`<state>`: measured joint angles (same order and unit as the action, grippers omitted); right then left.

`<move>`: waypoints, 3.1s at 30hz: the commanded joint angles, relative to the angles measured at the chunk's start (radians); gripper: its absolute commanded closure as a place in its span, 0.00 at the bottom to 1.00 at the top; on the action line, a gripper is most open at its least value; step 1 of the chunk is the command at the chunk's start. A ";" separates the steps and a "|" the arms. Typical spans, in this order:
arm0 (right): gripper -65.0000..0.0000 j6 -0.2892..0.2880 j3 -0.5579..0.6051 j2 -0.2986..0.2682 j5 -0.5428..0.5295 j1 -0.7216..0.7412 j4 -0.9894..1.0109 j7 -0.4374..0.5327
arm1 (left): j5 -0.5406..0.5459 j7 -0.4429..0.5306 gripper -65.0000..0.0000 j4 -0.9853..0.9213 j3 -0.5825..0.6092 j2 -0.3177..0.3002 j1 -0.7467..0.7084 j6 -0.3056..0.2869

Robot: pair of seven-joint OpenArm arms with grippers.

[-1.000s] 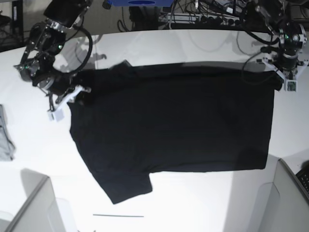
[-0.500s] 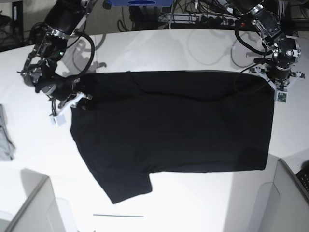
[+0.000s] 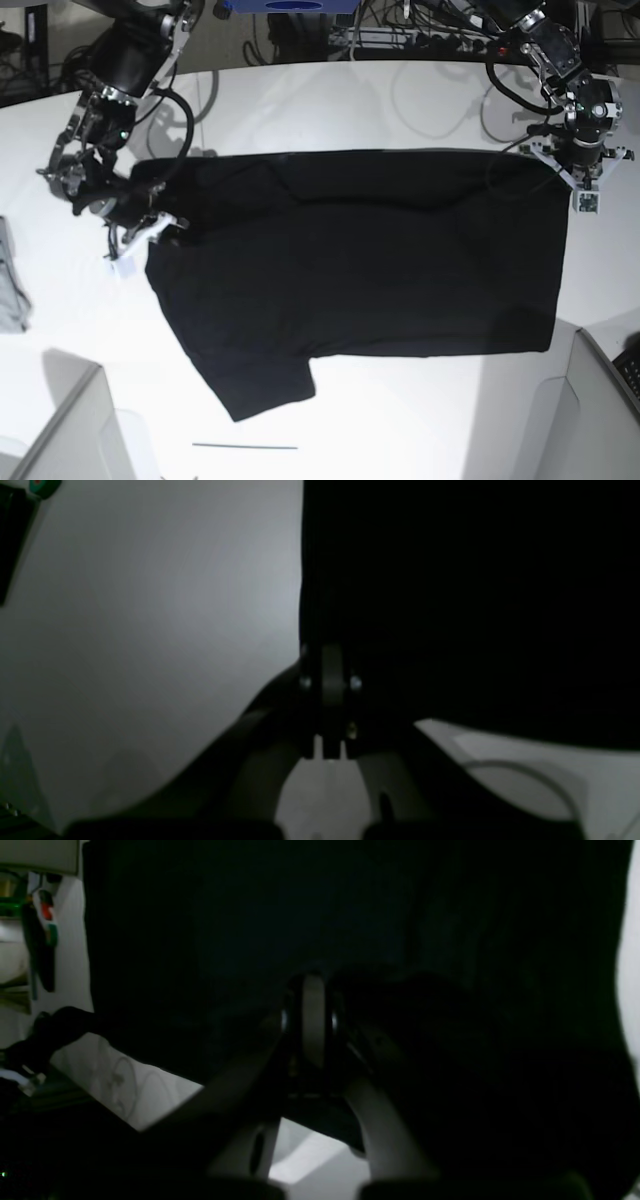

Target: Fold the T-shirt properly

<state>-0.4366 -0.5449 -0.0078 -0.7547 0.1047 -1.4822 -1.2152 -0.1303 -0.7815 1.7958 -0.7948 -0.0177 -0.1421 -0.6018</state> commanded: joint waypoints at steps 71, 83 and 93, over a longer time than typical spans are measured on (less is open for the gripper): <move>0.45 0.410 -0.109 0.127 -0.257 -0.492 -0.209 0.455 | 0.662 0.099 0.48 -0.276 -0.285 -0.070 -0.173 0.000; 0.45 0.417 -0.149 0.128 -0.099 -0.337 -0.116 0.460 | 0.660 0.099 0.48 -0.284 -0.285 -0.070 -0.152 0.006; 0.45 0.416 -0.148 0.127 -0.096 -0.300 -0.047 0.460 | 0.660 0.096 0.48 -0.285 -0.285 -0.069 -0.132 0.007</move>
<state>-0.0380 -0.6922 0.1211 -0.8856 -0.1917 -1.5295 -0.7376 0.5129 -0.7021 1.4963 -1.0763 -0.0715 -0.2790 -0.5964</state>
